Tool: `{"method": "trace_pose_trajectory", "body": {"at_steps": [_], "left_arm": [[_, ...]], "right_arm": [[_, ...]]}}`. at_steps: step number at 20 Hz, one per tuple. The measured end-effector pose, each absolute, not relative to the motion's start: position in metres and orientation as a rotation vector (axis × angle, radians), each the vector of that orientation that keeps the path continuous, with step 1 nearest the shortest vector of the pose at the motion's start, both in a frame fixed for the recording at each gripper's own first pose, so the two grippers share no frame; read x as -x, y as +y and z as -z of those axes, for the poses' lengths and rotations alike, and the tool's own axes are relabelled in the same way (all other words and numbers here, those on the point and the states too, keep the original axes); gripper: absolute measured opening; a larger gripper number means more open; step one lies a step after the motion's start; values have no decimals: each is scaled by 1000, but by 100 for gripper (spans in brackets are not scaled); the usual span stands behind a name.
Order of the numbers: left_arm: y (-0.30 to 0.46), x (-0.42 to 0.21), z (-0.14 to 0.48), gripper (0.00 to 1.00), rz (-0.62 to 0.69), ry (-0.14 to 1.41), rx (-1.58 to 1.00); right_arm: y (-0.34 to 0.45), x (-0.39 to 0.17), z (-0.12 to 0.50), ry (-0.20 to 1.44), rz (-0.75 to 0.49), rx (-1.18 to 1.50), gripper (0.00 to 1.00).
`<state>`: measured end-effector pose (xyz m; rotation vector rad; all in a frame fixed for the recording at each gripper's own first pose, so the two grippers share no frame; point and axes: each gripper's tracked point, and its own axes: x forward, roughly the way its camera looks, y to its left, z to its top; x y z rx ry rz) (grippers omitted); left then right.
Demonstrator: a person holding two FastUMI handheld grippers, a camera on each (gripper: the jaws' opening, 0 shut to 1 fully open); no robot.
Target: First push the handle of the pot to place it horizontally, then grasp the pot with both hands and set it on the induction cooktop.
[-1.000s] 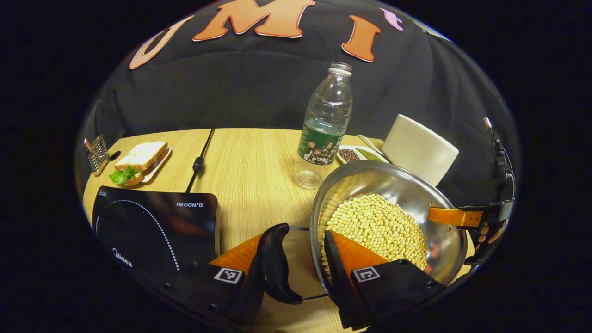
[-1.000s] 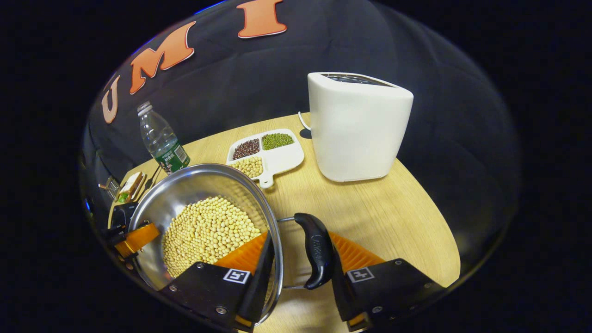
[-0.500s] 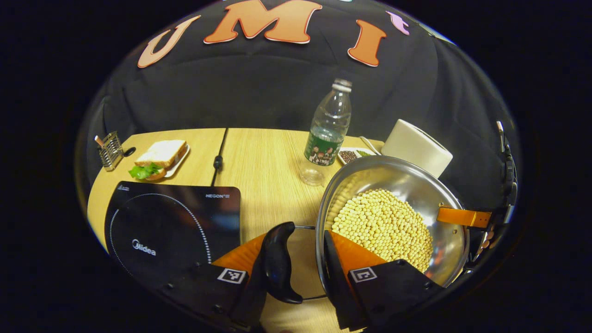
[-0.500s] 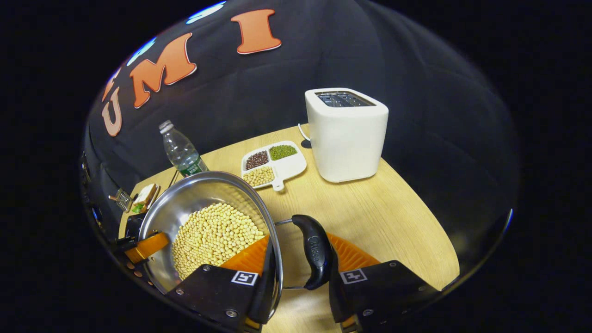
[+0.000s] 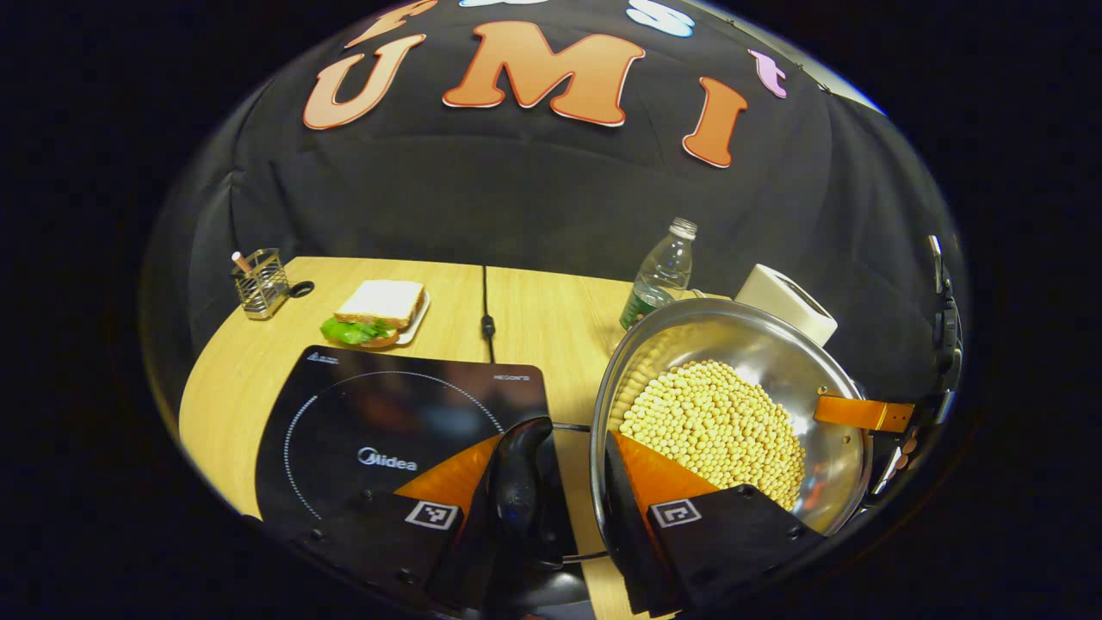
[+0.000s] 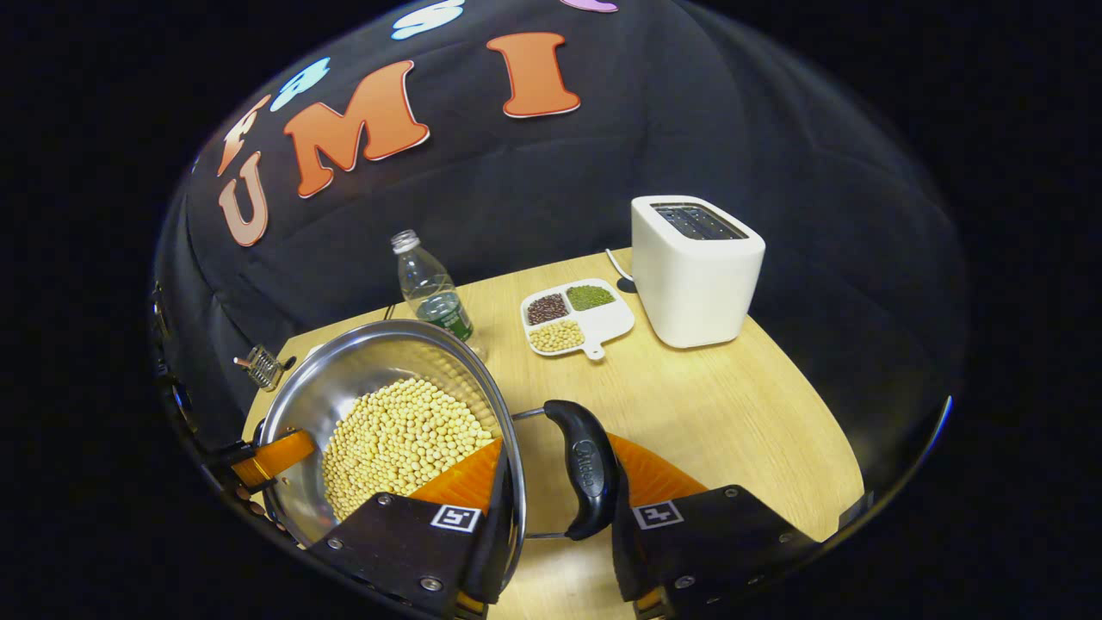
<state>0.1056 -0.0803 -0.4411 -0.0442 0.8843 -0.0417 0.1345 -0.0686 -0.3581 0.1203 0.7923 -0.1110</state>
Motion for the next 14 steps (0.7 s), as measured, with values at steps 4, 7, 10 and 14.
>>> {"method": "trace_pose_trajectory", "body": {"at_steps": [4, 7, 10, 14], "left_arm": [[-38, -98, 422, 68, 2, 869, 50], [-7, -93, 412, 66, -22, 861, 54], [21, -88, 407, 66, -40, 862, 68], [62, -85, 403, 66, -65, 866, 74]], "right_arm": [[-28, -135, 352, 791, 69, -109, 50], [1, -137, 349, 790, 48, -99, 50], [32, -137, 346, 794, 31, -91, 46], [66, -138, 356, 808, 13, -86, 50]]}}
